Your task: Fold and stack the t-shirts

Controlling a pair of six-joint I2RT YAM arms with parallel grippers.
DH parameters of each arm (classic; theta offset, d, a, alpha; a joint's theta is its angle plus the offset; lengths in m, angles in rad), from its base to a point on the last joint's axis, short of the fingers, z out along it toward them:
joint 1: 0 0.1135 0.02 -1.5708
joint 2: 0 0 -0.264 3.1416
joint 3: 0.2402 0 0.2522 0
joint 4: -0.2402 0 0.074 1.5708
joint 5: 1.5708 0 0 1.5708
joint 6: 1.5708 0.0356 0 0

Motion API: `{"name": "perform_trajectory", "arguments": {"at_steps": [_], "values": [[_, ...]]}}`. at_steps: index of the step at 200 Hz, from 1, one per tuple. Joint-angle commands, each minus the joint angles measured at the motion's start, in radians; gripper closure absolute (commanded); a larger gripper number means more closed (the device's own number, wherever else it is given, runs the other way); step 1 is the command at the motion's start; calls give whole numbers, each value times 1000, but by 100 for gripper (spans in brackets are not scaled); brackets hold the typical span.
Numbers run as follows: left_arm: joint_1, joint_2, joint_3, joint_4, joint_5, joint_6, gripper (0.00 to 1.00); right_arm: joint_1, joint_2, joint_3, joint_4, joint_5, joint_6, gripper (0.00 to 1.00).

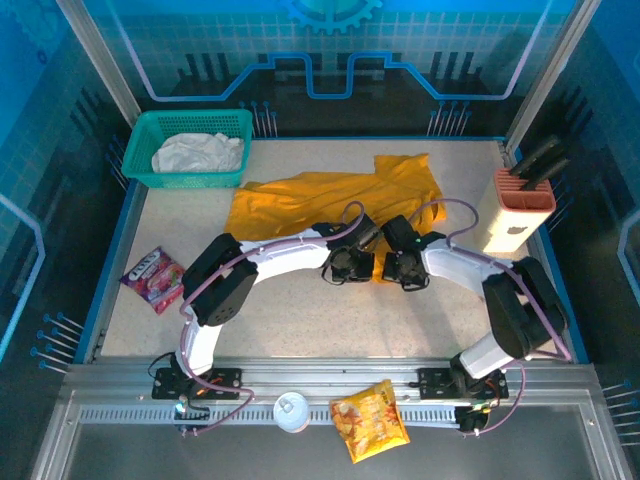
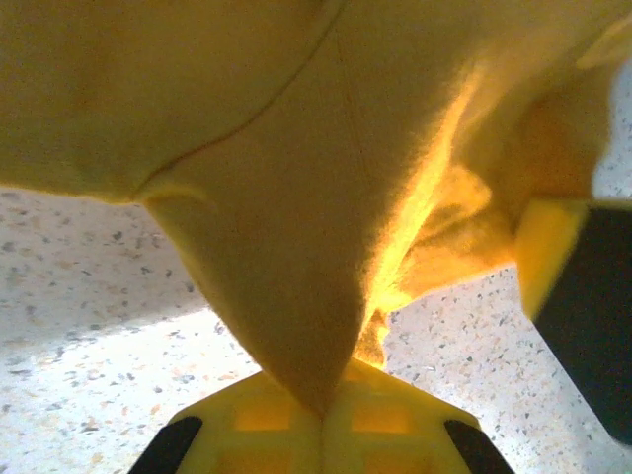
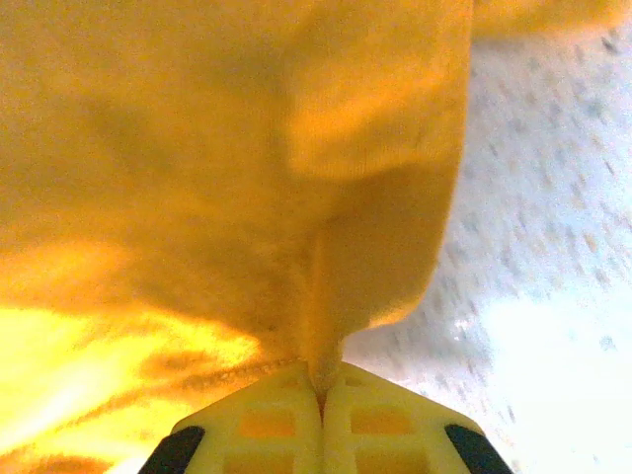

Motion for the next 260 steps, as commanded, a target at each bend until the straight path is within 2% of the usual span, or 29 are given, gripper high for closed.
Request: {"name": "perform_trajectory", "arguments": {"at_steps": [1,57,96,109,142,156,174,190,209,242,260], "values": [[-23,-22,-42,30,91,4,100,31,-87,-43,-132,44,59,100],[-112,-7,-76,89,154,-13,100,134,-331,-158,-270,103,277,100],[-155,-23,-88,100,184,-4,100,208,-370,-195,-342,125,396,100],[-160,-44,-104,103,188,-3,89,234,-367,-199,-353,132,428,100],[-162,-137,-128,76,173,29,45,285,-360,-188,-412,172,491,100],[-160,-193,-121,29,136,58,33,288,-370,-189,-433,184,504,100],[-150,-277,-110,-51,50,95,25,289,-394,-195,-458,207,526,100],[-113,-355,-116,-126,-21,113,22,286,-414,-205,-477,223,546,100],[-22,-457,-156,-199,-96,131,18,283,-414,-211,-497,231,557,100],[221,-628,-270,-275,-150,161,11,281,-381,-199,-523,246,548,99],[359,-686,-330,-286,-142,174,10,271,-357,-189,-516,241,522,89]]}}
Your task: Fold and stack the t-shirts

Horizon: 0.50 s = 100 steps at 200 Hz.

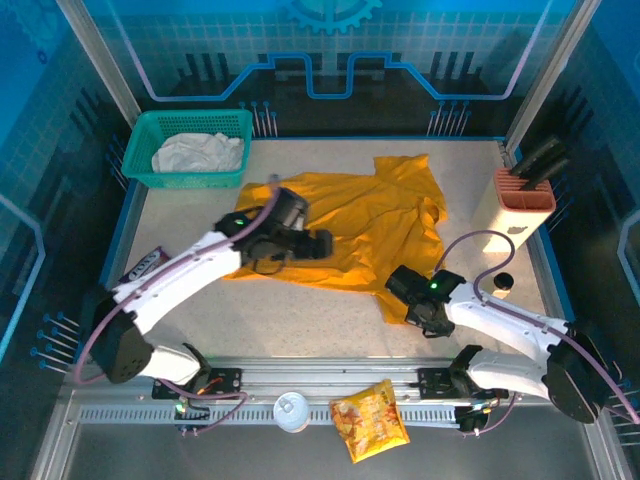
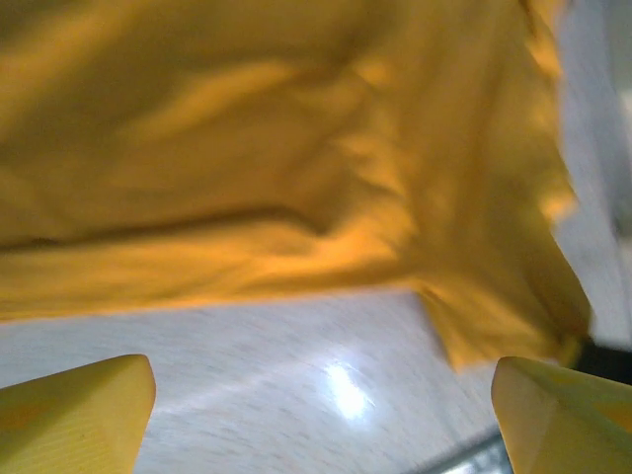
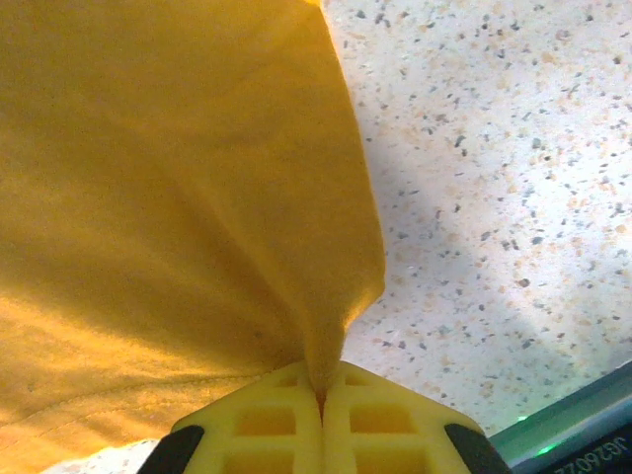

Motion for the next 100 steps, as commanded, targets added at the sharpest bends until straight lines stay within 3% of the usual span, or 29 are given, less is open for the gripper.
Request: {"name": "perform_trajectory", "arguments": {"at_steps": [1,23,36,70,100], "values": [[135,-60,-84,-106,-44,43,10,-2,26,7,-53,35,4,88],[282,-78,-152,-114,-33,46,15,-31,20,7,-12,7,-49,68],[362,-82,-206,-92,-6,38,22,-62,-3,1,27,-18,-95,63],[549,-76,-318,-15,53,-3,38,-194,-73,16,103,-107,-266,60],[615,-10,-325,27,94,-18,45,-286,-98,63,110,-147,-388,60]]}}
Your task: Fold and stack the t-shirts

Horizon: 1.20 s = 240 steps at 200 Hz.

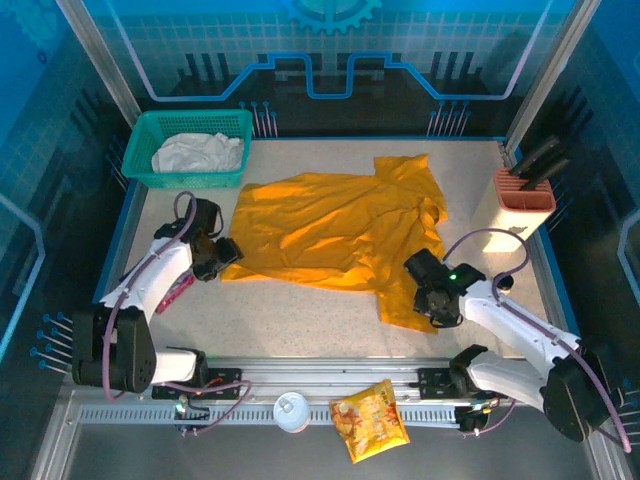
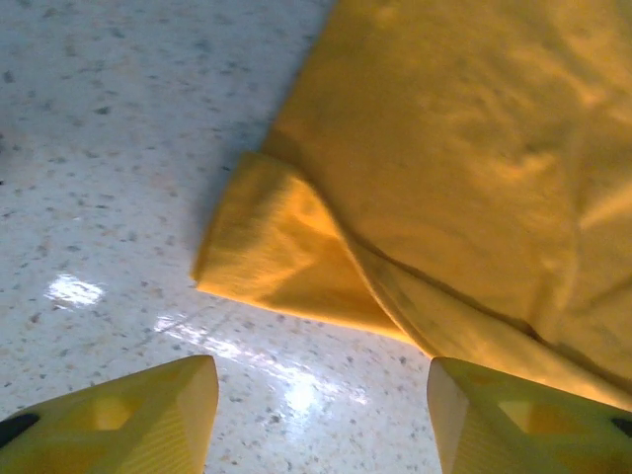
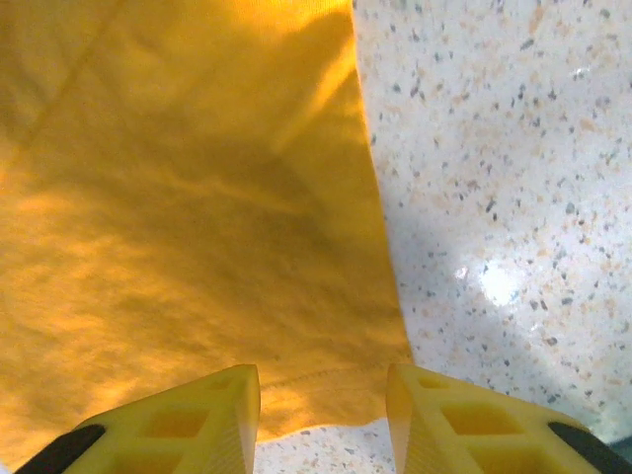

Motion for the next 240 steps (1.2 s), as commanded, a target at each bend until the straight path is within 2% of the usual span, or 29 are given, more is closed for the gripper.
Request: {"name": "perform_trajectory", "arguments": {"at_steps": [1,38,99,143,163,198,240], "values": [[33,53,-1,53,73,-21,45,-57,-19,53,18,-50,-140,60],[36,165,-1,111,143,-56,59,-119,-19,65,52,-90,-213,60],[36,225,8,126,124,-70,60,-185,-16,-3,145,-167,-254,61],[23,283,16,178,140,-80,62,-197,-28,-22,158,-182,-256,61],[6,301,29,191,131,-86,71,-199,-36,-20,154,-184,-257,61],[-25,283,48,178,104,-95,100,-199,-58,-23,143,-184,-252,62],[-62,175,45,116,68,-100,100,-201,-81,-30,141,-190,-250,62]]}}
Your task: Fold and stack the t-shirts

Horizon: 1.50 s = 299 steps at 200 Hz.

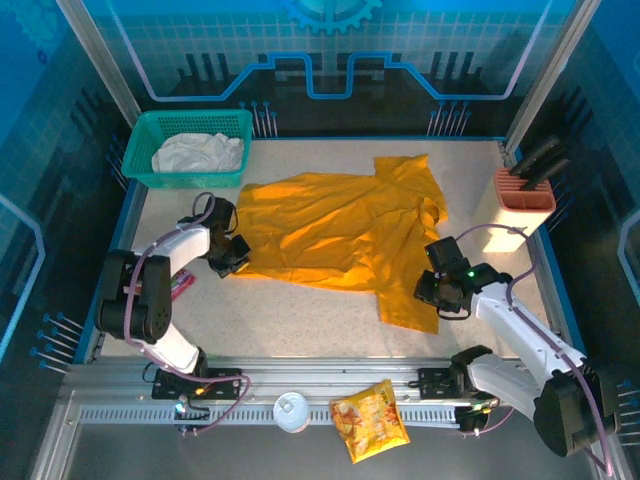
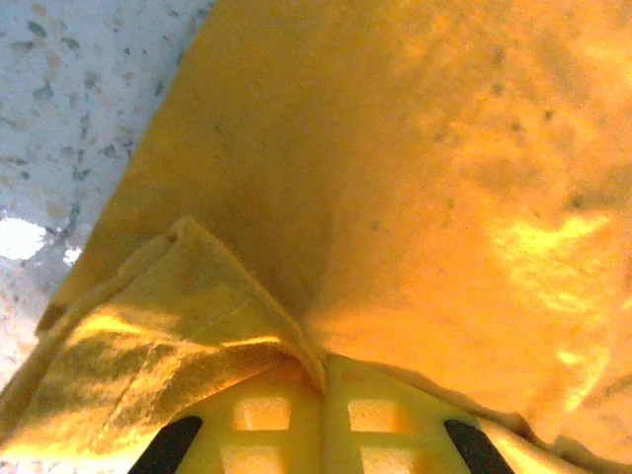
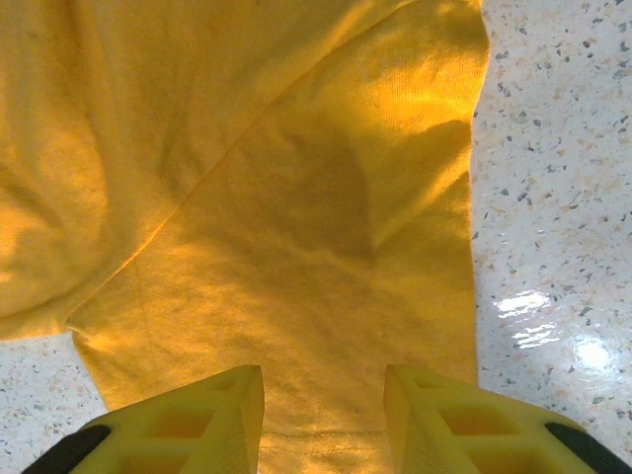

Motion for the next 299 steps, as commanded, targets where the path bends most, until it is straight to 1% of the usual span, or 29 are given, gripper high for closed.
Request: {"name": "perform_trajectory", "arguments": {"at_steps": [1,33,70,99,127,142,148,173,180,200,211,225,235,241,259,272,284,291,299], "values": [[-24,-94,17,-57,-30,-10,100,-15,-21,-13,-8,-17,-6,62],[-67,-227,-29,-118,-66,-33,100,-14,-32,-23,2,-36,-12,62],[-105,-374,-176,-121,-77,-101,100,-14,-50,-47,31,-68,-22,62],[-134,-427,-286,-101,-82,-153,100,-14,-66,-50,36,-79,-32,62],[-156,-457,-341,-101,-114,-187,100,-16,-75,-51,38,-78,-37,61],[-156,-466,-354,-107,-133,-196,93,-16,-78,-55,42,-83,-37,61],[-158,-471,-356,-110,-138,-200,88,-16,-78,-58,45,-85,-37,61],[-162,-503,-365,-133,-155,-210,55,-15,-68,-71,67,-87,-27,62],[-164,-516,-367,-140,-160,-213,50,-15,-55,-74,80,-97,-24,62],[-164,-549,-360,-157,-165,-210,39,-6,13,-73,140,-126,-15,64],[-164,-556,-344,-167,-165,-203,35,8,64,-66,173,-126,-9,69],[-164,-555,-317,-181,-168,-189,31,26,131,-54,216,-122,3,79],[-164,-552,-297,-184,-172,-174,28,35,182,-45,251,-121,12,95],[-164,-550,-288,-178,-175,-164,26,39,212,-39,268,-122,17,100],[-164,-550,-274,-146,-172,-132,20,47,302,-24,308,-109,37,100],[-164,-552,-267,-119,-165,-105,14,46,351,-19,316,-88,71,100],[-164,-555,-258,-102,-160,-76,8,48,376,-18,314,-67,101,100],[-164,-554,-249,-96,-160,-58,2,55,376,-16,307,-47,127,100],[-164,-552,-240,-88,-159,-39,1,57,372,-14,283,-28,169,100]]}}
